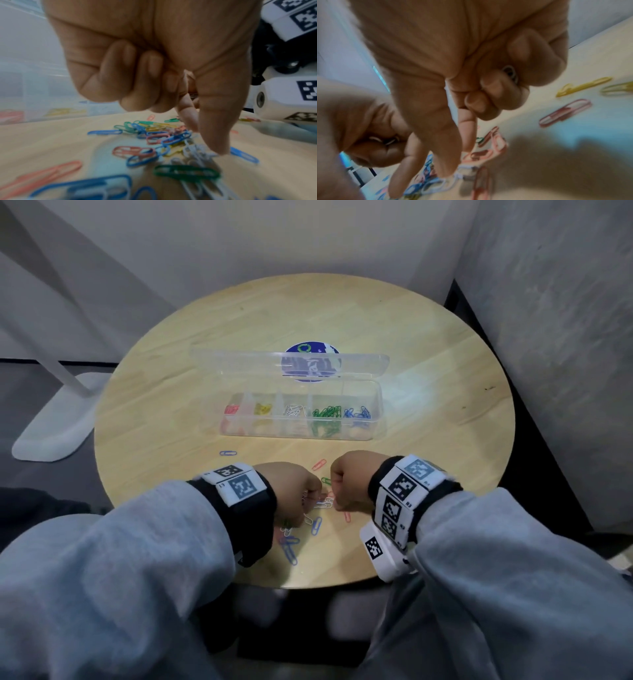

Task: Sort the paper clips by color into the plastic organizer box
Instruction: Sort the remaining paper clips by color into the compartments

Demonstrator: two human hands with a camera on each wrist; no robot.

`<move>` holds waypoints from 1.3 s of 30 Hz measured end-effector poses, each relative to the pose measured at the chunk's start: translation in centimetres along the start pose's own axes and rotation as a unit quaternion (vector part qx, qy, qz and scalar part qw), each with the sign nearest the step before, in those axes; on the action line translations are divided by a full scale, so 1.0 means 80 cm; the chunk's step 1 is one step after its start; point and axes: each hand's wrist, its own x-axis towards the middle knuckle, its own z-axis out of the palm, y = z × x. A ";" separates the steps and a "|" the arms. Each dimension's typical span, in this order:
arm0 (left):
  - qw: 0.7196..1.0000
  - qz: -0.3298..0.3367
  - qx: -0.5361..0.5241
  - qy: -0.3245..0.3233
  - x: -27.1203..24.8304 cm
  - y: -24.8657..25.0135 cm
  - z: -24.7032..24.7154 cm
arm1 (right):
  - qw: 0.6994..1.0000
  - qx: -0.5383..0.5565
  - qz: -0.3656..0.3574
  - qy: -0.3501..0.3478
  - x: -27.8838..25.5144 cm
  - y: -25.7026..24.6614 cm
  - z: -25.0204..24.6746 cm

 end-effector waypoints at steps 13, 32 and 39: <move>0.999 0.040 -0.015 0.012 0.005 -0.004 0.005 | 0.998 -0.050 0.007 -0.031 0.010 0.002 -0.001; 0.765 -0.042 -0.616 0.182 0.016 -0.087 -0.071 | 0.810 0.571 -0.043 0.127 0.019 -0.010 -0.076; 0.730 -0.042 -0.649 0.209 0.034 -0.095 -0.088 | 0.869 0.463 -0.017 0.175 0.064 -0.042 -0.089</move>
